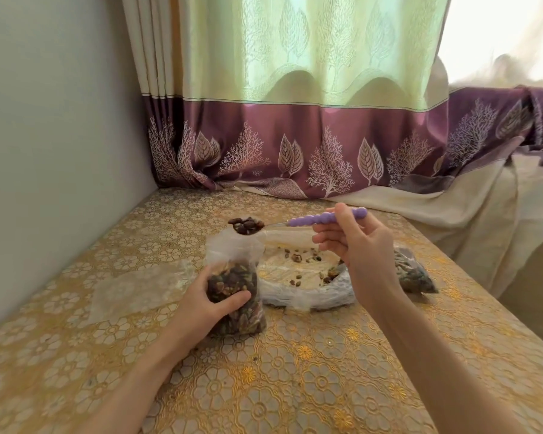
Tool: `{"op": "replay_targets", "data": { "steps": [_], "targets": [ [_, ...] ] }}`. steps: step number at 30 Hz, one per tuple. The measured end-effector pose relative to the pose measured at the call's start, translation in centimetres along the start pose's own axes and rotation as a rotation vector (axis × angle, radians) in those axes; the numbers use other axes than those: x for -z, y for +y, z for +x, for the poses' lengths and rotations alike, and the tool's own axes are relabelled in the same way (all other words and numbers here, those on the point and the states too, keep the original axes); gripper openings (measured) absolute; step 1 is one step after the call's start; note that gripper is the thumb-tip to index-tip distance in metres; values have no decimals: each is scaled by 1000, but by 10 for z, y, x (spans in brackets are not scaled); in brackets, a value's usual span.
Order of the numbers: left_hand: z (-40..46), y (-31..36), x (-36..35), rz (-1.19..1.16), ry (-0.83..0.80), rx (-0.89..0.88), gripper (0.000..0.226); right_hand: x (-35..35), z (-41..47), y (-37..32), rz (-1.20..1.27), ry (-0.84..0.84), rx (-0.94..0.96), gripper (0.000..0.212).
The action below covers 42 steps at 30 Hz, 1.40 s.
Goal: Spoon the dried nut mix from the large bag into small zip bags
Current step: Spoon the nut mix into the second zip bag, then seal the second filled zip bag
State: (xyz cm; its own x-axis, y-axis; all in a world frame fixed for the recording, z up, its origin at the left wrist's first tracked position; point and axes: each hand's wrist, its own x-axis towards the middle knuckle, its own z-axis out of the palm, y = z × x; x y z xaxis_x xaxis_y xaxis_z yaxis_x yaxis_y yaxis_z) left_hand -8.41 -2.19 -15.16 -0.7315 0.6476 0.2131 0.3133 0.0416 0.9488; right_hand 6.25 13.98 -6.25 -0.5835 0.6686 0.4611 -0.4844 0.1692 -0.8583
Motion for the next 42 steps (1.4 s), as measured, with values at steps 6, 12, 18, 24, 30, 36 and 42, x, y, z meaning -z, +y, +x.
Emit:
{"op": "replay_targets", "data": {
  "steps": [6,12,18,24,30,36,42],
  "targets": [
    [0,3,2,-36,-49,-21,52,4,-4,1,-75,-113,38,17],
    [0,5,2,-67,-37,-9,56,12,-2,6,-33,-126,34,20],
    [1,6,-1,-234,-3,29,53,38,0,27,132,128,-117,22],
    [-2,16,-2,-262,-29,-66,50,68,-6,66,-60,263,-330,26],
    [-3,10,-7,-9,-113,8,67,77,-8,78,-721,294,-254,27],
    [-3,20,-10,-69,-32,-108,62,75,-12,69,-1076,317,-148,66],
    [-14,18,-19,171,-299,36,73,63,-22,59,-812,318,106,31]
  ]
}}
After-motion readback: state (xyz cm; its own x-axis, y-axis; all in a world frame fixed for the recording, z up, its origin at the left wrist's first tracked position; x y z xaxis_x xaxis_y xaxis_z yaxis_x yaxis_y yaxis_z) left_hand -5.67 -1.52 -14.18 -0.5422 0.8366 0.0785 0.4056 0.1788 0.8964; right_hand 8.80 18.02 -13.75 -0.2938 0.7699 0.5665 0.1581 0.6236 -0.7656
